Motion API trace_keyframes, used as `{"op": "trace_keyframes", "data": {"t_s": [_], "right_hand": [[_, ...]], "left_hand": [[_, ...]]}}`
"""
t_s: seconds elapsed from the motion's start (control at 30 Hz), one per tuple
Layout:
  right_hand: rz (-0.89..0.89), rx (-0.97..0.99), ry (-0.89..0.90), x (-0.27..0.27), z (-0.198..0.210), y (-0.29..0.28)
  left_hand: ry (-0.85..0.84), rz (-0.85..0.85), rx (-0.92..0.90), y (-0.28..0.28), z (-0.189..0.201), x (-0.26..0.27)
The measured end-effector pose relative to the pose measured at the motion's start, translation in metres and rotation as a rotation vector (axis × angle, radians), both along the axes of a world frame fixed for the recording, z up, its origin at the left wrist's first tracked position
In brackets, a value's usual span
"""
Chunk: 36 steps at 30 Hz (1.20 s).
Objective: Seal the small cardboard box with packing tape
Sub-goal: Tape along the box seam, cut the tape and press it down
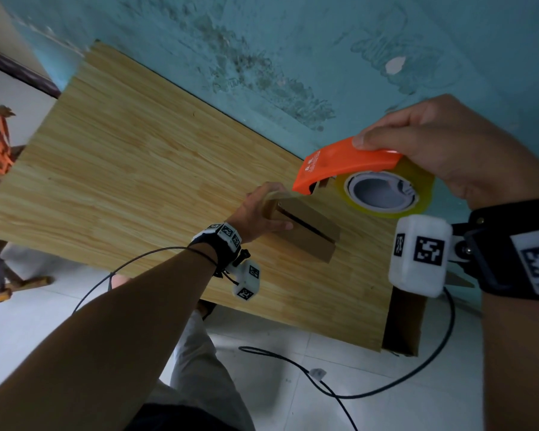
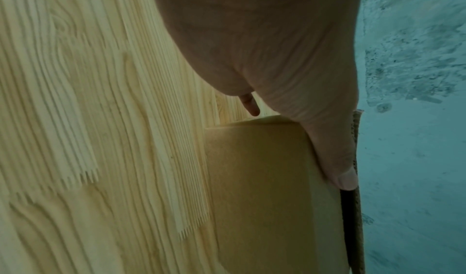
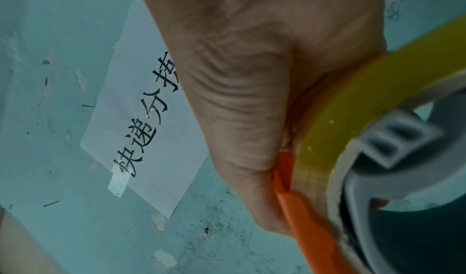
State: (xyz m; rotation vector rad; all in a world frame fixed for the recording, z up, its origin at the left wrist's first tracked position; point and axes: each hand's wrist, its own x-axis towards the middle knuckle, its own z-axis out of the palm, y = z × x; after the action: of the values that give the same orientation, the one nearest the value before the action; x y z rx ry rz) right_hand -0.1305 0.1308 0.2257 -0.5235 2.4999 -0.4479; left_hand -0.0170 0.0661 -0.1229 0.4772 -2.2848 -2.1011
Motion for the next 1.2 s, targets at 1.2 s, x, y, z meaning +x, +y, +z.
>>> {"op": "trace_keyframes", "data": {"t_s": [1.2], "right_hand": [[-0.103, 0.032, -0.024, -0.029, -0.039, 0.079]], "left_hand": [[-0.026, -0.145, -0.308, 0.001, 0.011, 0.012]]}}
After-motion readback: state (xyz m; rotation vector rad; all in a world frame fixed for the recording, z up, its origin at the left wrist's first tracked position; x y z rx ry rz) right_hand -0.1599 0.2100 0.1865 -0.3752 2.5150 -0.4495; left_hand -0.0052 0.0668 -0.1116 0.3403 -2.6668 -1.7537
